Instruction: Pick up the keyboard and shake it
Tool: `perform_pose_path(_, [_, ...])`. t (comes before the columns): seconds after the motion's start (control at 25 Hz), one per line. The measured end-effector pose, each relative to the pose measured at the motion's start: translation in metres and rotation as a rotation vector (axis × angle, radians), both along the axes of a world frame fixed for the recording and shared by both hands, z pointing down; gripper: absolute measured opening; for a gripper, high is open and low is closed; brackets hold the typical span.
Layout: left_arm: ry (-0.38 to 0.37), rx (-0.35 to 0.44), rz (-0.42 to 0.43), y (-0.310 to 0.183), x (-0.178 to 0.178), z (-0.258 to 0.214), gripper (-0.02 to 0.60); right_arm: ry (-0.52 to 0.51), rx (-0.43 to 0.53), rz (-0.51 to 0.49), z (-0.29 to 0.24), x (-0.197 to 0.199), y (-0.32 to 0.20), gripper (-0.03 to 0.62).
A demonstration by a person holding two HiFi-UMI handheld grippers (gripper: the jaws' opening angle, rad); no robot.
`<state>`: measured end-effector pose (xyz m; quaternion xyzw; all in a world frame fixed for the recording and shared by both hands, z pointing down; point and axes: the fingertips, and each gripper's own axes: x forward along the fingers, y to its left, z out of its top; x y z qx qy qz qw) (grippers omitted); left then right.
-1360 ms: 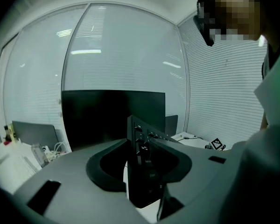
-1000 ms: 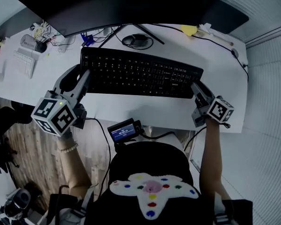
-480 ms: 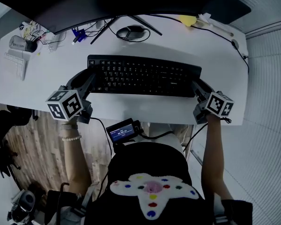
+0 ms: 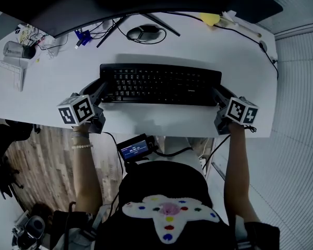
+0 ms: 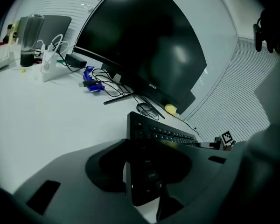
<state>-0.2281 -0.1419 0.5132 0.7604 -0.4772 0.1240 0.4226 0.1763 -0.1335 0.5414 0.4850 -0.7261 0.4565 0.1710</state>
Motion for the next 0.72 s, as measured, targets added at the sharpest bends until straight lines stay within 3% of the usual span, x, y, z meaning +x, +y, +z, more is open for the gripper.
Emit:
perform_pose_path(0.28, [-0.009,-0.049,-0.004,-0.002,-0.001,0.024,0.152,0.025,-0.032,0.009,0.014,0.000,-0.001,0.193])
perform_pose_path(0.72, [-0.017,-0.077,0.000,-0.005,0.000,0.035,0.155,0.052,-0.004,0.014,0.012,0.000,-0.002,0.195])
